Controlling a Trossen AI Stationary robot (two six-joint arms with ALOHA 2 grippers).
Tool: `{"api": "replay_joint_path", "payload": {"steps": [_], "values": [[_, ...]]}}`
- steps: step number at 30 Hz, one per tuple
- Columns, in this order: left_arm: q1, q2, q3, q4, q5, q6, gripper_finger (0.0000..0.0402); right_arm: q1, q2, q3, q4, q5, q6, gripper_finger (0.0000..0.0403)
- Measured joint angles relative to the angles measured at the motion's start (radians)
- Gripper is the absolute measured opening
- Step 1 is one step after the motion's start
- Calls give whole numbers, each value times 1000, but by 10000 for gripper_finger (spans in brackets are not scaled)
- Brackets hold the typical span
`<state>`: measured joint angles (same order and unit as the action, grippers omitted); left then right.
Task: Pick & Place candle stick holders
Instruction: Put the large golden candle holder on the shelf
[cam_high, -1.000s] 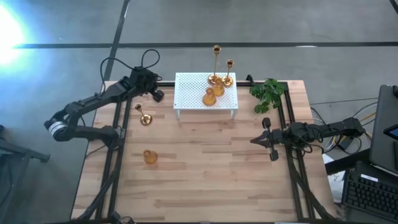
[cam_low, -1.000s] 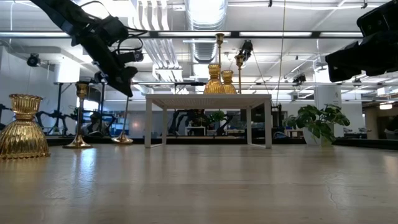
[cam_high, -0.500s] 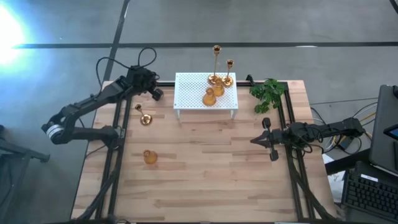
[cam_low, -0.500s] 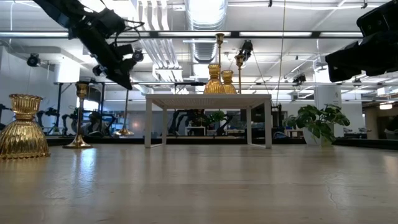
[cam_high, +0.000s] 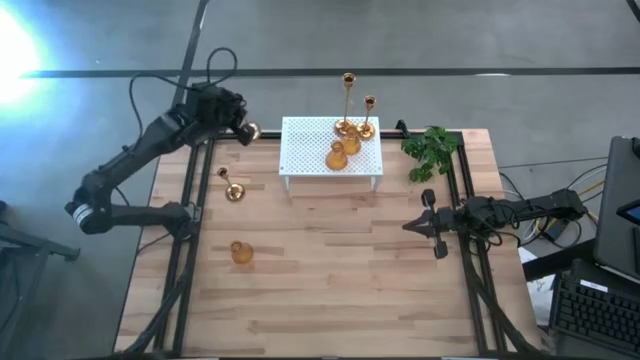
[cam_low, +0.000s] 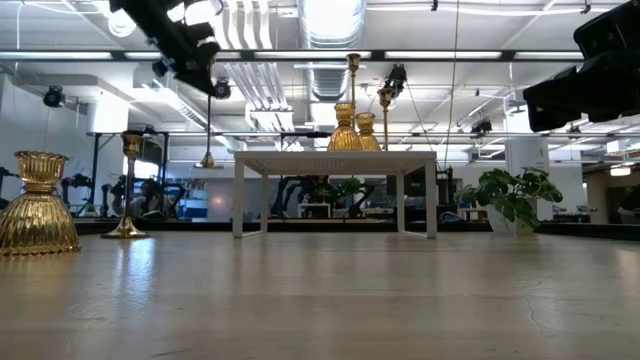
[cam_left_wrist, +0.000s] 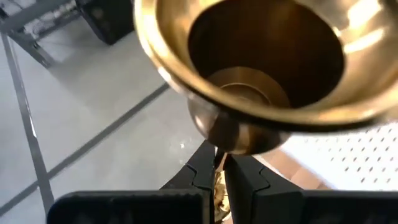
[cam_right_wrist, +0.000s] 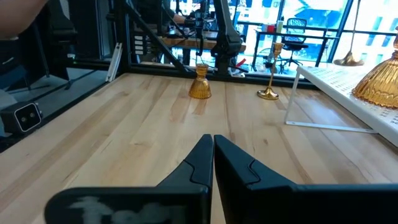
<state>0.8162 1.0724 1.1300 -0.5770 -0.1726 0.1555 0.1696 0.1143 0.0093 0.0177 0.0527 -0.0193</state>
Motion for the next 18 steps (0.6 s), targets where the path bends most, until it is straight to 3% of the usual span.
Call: {"api": "replay_joint_path", "payload": {"steps": [4,13,18], "values": [[-1,1,78,-34,15,2,20,0,0,0,0,0,0,8],[-1,52,245,-52,237,-4,20,0,0,0,0,0,0,8],[-2,135,362,-97,285,6,20,0,0,0,0,0,0,8]]}}
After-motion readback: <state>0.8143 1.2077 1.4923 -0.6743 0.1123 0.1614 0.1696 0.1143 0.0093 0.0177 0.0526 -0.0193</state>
